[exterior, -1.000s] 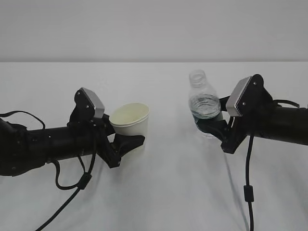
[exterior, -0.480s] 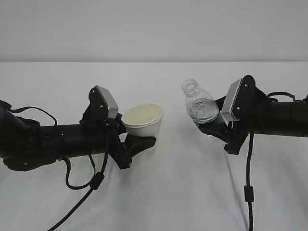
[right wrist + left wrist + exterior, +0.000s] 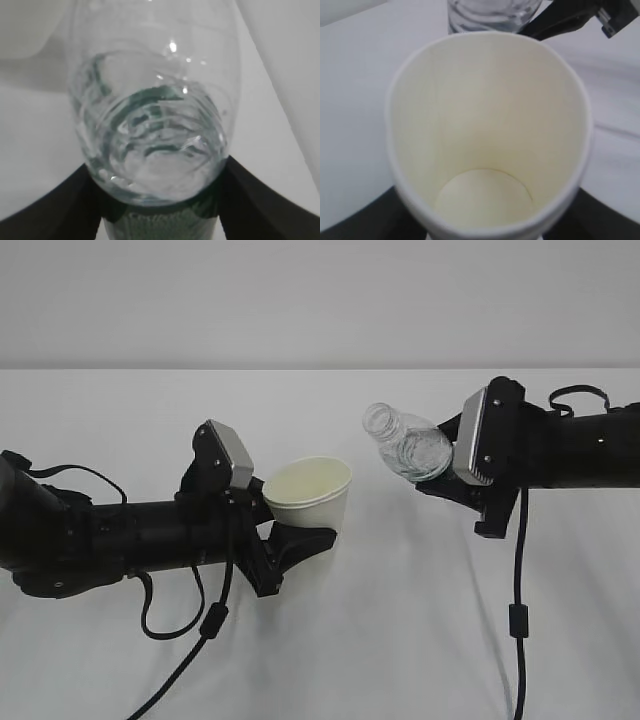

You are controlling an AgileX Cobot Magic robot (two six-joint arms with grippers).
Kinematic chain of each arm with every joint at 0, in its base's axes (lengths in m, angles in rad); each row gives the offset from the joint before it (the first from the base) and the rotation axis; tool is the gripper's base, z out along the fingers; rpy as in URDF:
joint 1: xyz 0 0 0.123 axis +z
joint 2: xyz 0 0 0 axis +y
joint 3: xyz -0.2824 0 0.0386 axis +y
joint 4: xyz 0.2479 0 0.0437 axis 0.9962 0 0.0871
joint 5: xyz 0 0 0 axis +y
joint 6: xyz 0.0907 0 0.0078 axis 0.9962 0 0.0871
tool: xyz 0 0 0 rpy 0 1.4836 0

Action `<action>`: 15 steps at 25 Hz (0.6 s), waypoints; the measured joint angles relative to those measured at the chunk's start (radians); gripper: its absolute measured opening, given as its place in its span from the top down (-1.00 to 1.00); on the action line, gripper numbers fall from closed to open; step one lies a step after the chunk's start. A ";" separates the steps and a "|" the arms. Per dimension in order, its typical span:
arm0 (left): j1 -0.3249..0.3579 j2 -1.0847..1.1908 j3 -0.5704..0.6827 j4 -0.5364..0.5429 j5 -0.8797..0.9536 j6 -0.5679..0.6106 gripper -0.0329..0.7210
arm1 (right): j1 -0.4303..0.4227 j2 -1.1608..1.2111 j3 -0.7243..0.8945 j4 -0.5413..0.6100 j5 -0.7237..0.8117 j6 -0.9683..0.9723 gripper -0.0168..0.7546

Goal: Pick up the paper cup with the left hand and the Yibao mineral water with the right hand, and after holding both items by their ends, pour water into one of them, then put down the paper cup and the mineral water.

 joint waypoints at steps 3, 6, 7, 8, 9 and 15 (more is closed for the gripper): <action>-0.001 0.000 0.000 0.026 -0.015 -0.017 -0.20 | 0.035 0.000 -0.013 -0.006 0.042 -0.016 -0.32; -0.001 0.000 0.000 0.074 -0.021 -0.033 -0.20 | 0.057 0.000 -0.016 -0.006 0.072 -0.051 -0.32; -0.001 0.000 0.000 0.083 -0.024 -0.035 -0.20 | 0.062 0.000 -0.020 -0.009 0.083 -0.059 -0.32; -0.001 0.000 0.000 0.087 -0.026 -0.037 -0.20 | 0.061 0.000 -0.022 -0.009 0.088 -0.061 -0.32; -0.001 0.000 0.000 0.092 -0.026 -0.038 -0.20 | 0.064 0.000 -0.028 -0.011 0.105 -0.077 -0.32; -0.001 0.000 0.000 0.128 -0.030 -0.039 -0.20 | 0.069 0.000 -0.052 -0.011 0.148 -0.142 -0.32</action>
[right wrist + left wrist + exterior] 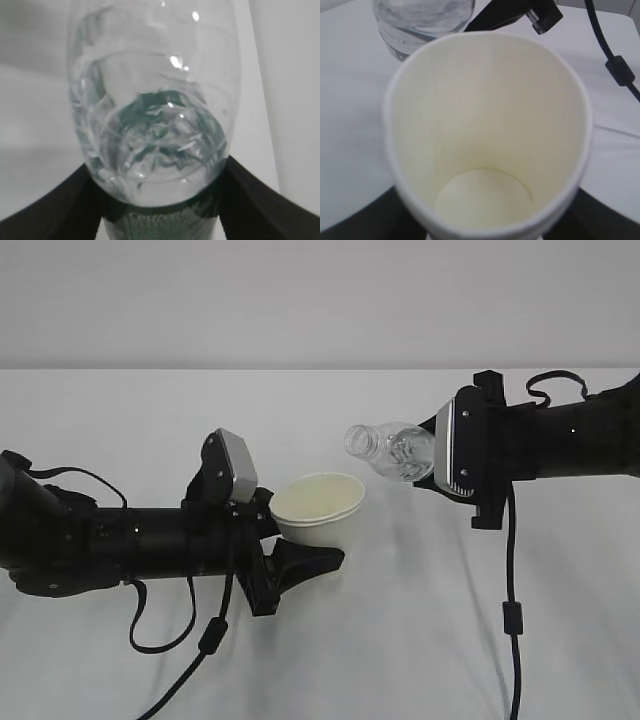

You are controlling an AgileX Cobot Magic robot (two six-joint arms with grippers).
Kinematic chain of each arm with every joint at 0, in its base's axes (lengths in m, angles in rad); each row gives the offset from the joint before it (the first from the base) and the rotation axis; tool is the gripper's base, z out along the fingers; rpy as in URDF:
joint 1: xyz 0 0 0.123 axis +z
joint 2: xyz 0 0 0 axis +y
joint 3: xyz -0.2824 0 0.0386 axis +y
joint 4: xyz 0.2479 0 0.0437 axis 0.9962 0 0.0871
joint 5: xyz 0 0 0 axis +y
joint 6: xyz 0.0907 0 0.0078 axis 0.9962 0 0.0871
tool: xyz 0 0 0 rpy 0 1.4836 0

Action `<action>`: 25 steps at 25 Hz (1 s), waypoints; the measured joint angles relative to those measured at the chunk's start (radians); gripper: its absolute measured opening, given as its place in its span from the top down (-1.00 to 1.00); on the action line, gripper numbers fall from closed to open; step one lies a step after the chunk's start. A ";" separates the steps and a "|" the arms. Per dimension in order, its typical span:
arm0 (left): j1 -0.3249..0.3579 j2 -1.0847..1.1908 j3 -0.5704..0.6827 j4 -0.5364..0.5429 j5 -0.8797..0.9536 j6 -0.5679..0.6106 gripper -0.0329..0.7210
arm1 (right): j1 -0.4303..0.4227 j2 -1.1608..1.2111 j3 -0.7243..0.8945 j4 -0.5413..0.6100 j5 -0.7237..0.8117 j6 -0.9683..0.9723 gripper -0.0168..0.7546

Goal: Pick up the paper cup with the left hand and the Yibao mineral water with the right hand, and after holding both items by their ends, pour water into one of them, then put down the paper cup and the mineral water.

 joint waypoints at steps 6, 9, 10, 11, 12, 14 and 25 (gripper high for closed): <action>0.000 0.000 -0.009 0.013 0.014 0.000 -0.20 | 0.007 0.000 -0.004 0.000 0.007 -0.057 -0.32; 0.000 0.000 -0.037 0.024 0.028 -0.001 -0.20 | 0.025 0.000 -0.004 0.000 0.013 -0.091 -0.32; 0.000 0.000 -0.046 0.030 0.032 -0.007 -0.20 | 0.030 0.000 -0.006 0.000 0.016 -0.101 -0.32; 0.000 0.000 -0.053 0.038 0.038 -0.011 -0.20 | 0.034 0.000 -0.010 0.000 0.022 -0.108 -0.32; 0.000 0.000 -0.059 0.045 0.050 -0.013 -0.20 | 0.034 0.000 -0.012 0.002 0.022 -0.113 -0.32; 0.000 0.000 -0.066 0.062 0.063 -0.017 -0.20 | 0.036 0.000 -0.016 0.003 0.026 -0.133 -0.32; 0.000 0.000 -0.067 0.068 0.102 -0.051 -0.20 | 0.038 0.000 -0.016 0.007 0.035 -0.232 -0.32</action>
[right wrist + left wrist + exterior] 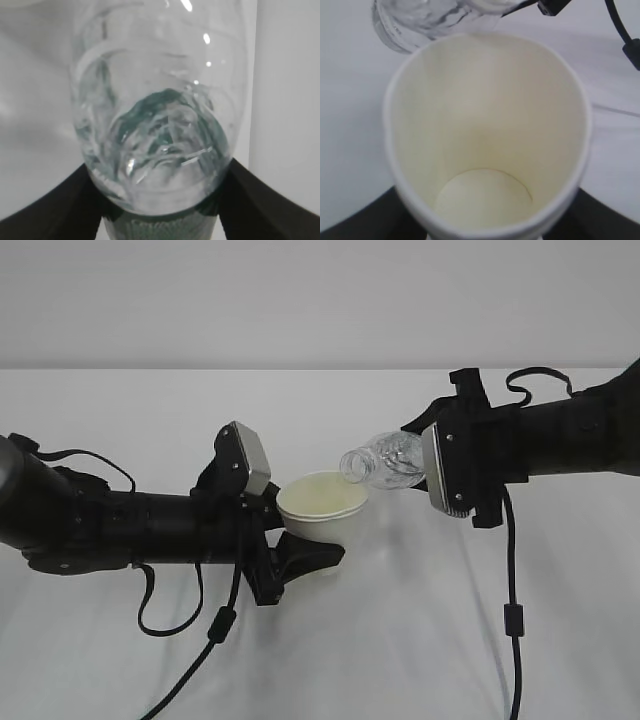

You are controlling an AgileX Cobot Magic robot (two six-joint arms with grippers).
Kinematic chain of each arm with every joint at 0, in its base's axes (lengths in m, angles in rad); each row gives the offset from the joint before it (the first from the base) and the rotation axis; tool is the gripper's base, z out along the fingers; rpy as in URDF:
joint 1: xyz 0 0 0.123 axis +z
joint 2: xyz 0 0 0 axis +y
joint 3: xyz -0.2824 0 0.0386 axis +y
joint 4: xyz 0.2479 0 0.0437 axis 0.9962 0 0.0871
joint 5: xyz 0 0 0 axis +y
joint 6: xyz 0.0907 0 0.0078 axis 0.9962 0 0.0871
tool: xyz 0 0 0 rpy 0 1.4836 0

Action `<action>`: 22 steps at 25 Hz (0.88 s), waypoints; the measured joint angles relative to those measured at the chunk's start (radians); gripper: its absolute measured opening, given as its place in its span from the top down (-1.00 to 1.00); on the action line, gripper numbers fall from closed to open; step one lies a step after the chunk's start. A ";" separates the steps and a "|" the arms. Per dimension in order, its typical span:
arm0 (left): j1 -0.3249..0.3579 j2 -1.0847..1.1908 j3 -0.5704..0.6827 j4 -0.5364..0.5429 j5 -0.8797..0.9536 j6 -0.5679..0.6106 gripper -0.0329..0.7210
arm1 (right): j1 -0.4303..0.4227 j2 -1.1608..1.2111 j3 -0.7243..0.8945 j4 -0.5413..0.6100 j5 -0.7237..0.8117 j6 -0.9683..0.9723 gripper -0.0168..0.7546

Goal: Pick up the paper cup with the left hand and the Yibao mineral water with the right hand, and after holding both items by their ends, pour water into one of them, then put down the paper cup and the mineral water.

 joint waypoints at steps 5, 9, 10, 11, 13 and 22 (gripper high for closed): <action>0.000 0.010 -0.001 0.037 -0.005 -0.043 -0.20 | 0.002 0.000 -0.017 -0.004 0.013 -0.027 -0.32; 0.000 0.015 -0.001 0.077 -0.062 -0.061 -0.20 | 0.003 0.000 -0.040 -0.004 0.032 -0.033 -0.32; 0.000 0.015 -0.001 0.082 -0.066 -0.067 -0.20 | 0.003 0.000 -0.042 -0.004 0.034 -0.037 -0.32; 0.000 0.015 -0.001 0.086 -0.072 -0.068 -0.20 | 0.003 0.000 -0.041 -0.004 0.034 -0.043 -0.32; 0.000 0.015 -0.001 0.094 -0.080 -0.071 -0.20 | 0.003 0.000 -0.041 -0.004 0.038 -0.054 -0.32; 0.000 0.015 -0.001 0.120 -0.082 -0.074 -0.20 | 0.003 0.000 -0.041 -0.004 0.040 -0.125 -0.31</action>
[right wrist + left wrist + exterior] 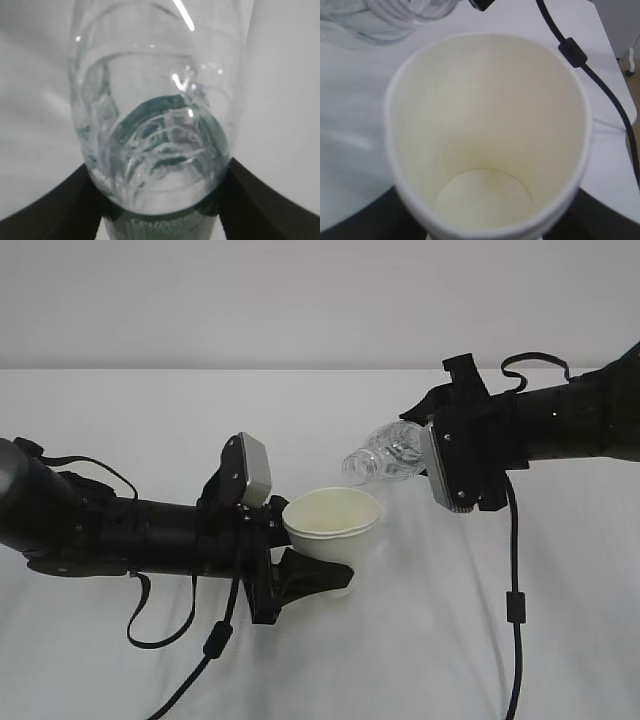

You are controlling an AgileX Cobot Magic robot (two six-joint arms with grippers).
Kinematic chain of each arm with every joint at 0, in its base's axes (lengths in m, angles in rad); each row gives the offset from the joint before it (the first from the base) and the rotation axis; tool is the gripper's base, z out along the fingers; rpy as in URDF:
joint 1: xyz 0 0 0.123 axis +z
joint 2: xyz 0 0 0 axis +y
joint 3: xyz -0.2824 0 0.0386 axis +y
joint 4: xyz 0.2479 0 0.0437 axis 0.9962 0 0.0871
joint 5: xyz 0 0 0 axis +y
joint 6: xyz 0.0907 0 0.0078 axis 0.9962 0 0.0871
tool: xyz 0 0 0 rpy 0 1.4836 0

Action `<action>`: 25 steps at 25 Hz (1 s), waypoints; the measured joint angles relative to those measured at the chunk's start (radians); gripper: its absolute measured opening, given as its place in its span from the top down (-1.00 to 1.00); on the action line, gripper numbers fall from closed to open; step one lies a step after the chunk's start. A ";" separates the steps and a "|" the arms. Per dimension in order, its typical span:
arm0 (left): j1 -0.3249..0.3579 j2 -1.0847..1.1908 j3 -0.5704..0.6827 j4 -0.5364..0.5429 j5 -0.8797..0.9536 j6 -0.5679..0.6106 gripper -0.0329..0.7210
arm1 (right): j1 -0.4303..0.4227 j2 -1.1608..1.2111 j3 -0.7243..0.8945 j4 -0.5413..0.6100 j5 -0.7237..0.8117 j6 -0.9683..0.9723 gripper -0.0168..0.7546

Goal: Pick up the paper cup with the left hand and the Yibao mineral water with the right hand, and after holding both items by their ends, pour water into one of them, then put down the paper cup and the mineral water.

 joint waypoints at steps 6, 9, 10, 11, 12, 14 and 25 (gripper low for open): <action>0.000 0.000 0.000 0.003 0.031 -0.001 -0.20 | 0.000 0.000 0.000 0.000 0.000 -0.027 -0.31; 0.000 0.000 0.000 0.003 0.032 -0.001 -0.20 | 0.000 0.000 0.000 0.000 0.000 -0.041 -0.32; 0.000 0.000 0.000 0.003 0.034 -0.001 -0.19 | 0.000 0.000 -0.004 0.000 0.000 -0.045 -0.31; 0.000 0.000 0.000 0.003 0.035 -0.001 -0.19 | 0.000 0.000 -0.006 0.000 0.000 -0.051 -0.32; 0.000 0.000 0.000 0.003 0.037 -0.001 -0.19 | 0.000 0.000 -0.011 0.000 0.000 -0.058 -0.32; 0.000 0.000 0.000 0.003 0.041 -0.001 -0.19 | 0.000 0.000 -0.023 -0.002 0.000 -0.062 -0.31; 0.000 0.000 0.000 -0.021 0.060 0.007 -0.19 | 0.000 0.000 -0.036 -0.079 0.000 -0.065 -0.31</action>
